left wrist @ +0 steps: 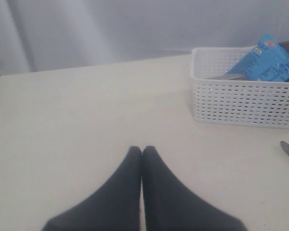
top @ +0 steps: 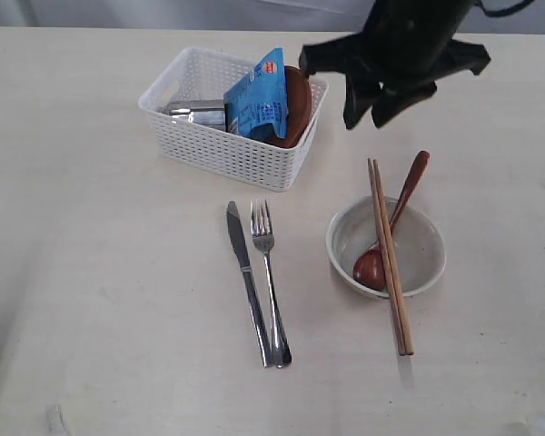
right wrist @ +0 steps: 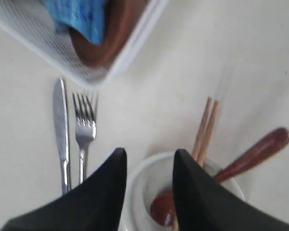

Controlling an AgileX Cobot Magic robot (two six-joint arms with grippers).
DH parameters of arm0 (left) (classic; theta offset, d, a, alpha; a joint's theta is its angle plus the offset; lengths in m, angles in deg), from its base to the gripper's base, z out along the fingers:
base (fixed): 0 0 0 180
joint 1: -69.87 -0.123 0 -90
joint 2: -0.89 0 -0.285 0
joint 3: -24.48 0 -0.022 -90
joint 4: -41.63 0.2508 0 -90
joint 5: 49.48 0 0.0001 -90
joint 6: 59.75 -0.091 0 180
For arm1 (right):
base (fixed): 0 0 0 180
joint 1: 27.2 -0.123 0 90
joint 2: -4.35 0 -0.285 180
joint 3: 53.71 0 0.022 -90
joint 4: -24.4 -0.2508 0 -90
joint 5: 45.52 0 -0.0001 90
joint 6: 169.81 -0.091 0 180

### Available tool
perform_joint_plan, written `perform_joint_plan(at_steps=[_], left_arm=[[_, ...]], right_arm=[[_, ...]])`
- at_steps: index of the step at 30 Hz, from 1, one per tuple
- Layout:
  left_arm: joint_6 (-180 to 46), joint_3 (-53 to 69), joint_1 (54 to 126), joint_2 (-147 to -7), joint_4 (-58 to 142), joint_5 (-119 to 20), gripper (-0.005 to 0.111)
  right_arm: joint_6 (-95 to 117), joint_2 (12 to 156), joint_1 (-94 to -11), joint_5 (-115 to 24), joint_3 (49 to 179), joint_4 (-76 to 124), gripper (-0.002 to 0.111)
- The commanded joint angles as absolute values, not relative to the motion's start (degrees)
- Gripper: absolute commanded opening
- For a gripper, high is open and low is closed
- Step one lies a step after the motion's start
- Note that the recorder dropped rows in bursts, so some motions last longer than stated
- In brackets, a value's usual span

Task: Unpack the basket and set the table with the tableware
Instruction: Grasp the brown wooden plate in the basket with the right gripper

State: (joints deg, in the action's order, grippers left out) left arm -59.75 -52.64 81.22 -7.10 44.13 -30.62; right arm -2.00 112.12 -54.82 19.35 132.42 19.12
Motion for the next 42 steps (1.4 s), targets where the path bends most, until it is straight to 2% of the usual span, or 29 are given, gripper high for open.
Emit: perform_joint_plan(at_steps=[1, 4, 6, 11, 15, 19, 31, 33, 34, 39, 42], left_arm=[[-59.75, -52.74, 81.08, -6.90, 44.39, -30.79, 0.000], [-59.75, -52.74, 81.08, -6.90, 44.39, -30.79, 0.000], [-59.75, -52.74, 81.08, -6.90, 44.39, -30.79, 0.000], [-59.75, -52.74, 81.08, -6.90, 44.39, -30.79, 0.000], [-59.75, -52.74, 81.08, -6.90, 44.39, -30.79, 0.000], [-59.75, -52.74, 81.08, -6.90, 44.39, -30.79, 0.000], [-59.75, -52.74, 81.08, -6.90, 44.39, -30.79, 0.000], [-59.75, -52.74, 81.08, -6.90, 44.39, -30.79, 0.000], [-59.75, -52.74, 81.08, -6.90, 44.39, -30.79, 0.000], [-59.75, -52.74, 81.08, -6.90, 44.39, -30.79, 0.000], [-59.75, -52.74, 81.08, -6.90, 44.39, -30.79, 0.000]], right_arm=[[-2.58, 112.48, -54.63, 11.44, 135.56, 17.62, 0.034], [-2.58, 114.81, -53.96, 7.54, 137.53, 15.78, 0.047], [-2.46, 117.34, -53.93, 6.32, 139.63, 15.45, 0.052], [-2.46, 125.60, -53.93, 6.32, 146.51, 15.48, 0.051], [-2.46, 132.55, -53.42, 10.46, 152.71, 15.48, 0.046], [-2.19, 137.27, -51.93, 14.83, 158.56, 15.59, 0.046], [1.22, 139.43, -52.24, 15.33, 158.92, 11.80, 0.046], [1.22, 139.68, -52.50, 15.45, 158.92, 11.41, 0.041], [1.22, 140.18, -52.50, 16.02, 158.92, 11.41, 0.031], [2.74, 140.42, -52.50, 17.07, 158.92, 10.99, 0.002], [3.67, 140.00, -52.50, 17.21, 158.92, 10.33, 0.000]])
